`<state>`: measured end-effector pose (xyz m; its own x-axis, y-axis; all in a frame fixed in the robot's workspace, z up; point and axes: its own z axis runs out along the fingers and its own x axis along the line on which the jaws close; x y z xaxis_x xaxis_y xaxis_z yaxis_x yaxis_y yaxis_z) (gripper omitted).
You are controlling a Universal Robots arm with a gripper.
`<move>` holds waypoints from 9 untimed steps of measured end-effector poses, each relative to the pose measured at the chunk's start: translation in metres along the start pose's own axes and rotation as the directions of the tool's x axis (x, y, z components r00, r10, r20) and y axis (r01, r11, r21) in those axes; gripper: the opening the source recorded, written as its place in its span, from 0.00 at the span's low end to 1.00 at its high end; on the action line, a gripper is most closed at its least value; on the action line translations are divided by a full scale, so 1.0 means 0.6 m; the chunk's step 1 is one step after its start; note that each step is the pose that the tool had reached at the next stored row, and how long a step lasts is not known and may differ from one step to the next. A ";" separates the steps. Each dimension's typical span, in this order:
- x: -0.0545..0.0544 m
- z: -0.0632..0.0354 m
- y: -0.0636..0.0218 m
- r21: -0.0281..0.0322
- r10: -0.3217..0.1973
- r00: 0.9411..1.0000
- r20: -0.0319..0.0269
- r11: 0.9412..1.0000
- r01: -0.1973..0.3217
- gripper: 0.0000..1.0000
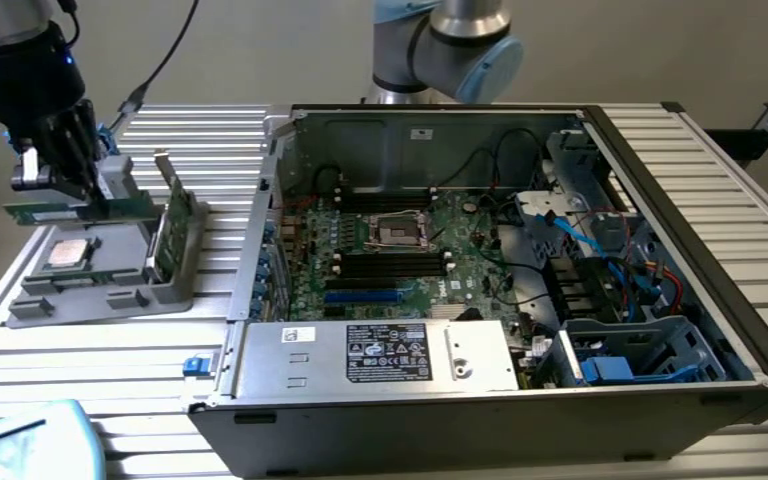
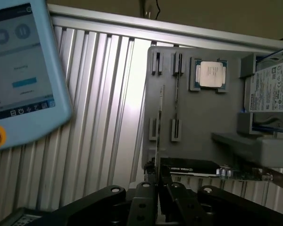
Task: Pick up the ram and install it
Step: 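Pick up the ram and move it above insertion slot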
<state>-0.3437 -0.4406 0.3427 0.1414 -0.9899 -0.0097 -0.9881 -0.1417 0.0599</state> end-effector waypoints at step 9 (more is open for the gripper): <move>0.010 -0.027 -0.048 -0.001 0.000 1.000 0.003 1.000 0.000 0.14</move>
<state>-0.3137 -0.4424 0.3570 0.1413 -0.9899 -0.0127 -0.9880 -0.1418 0.0609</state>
